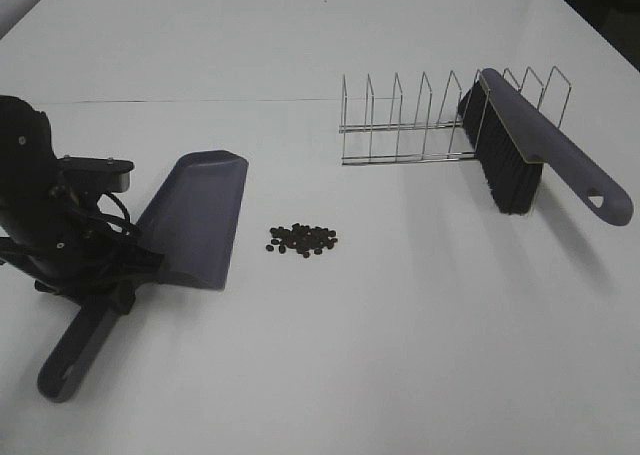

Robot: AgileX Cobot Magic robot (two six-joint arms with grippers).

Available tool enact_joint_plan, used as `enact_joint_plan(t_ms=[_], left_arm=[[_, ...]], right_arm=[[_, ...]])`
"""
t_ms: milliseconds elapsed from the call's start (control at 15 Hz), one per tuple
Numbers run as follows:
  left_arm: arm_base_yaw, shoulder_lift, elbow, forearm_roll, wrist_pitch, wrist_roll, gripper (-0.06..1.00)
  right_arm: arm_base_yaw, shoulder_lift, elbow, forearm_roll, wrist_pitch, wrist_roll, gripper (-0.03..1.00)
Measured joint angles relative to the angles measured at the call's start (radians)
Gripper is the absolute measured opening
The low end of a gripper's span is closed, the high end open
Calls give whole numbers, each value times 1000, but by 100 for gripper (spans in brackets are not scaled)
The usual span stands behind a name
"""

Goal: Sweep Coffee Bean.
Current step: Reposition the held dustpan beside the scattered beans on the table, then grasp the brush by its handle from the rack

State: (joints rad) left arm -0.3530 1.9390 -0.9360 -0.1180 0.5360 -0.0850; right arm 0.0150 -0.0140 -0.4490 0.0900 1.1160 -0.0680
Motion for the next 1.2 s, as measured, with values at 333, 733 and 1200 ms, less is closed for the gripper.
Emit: enact_joint_plan(t_ms=[333,733,1200], left_arm=[[0,0,0,6,23,36,31],[0,0,0,14,23,34,31],[0,0,0,14,23,34,31]], right_arm=[[0,0,0,0,0,0,98],[0,52,0,0,0,0,98],[0,667,-314,67,-3,34,98]])
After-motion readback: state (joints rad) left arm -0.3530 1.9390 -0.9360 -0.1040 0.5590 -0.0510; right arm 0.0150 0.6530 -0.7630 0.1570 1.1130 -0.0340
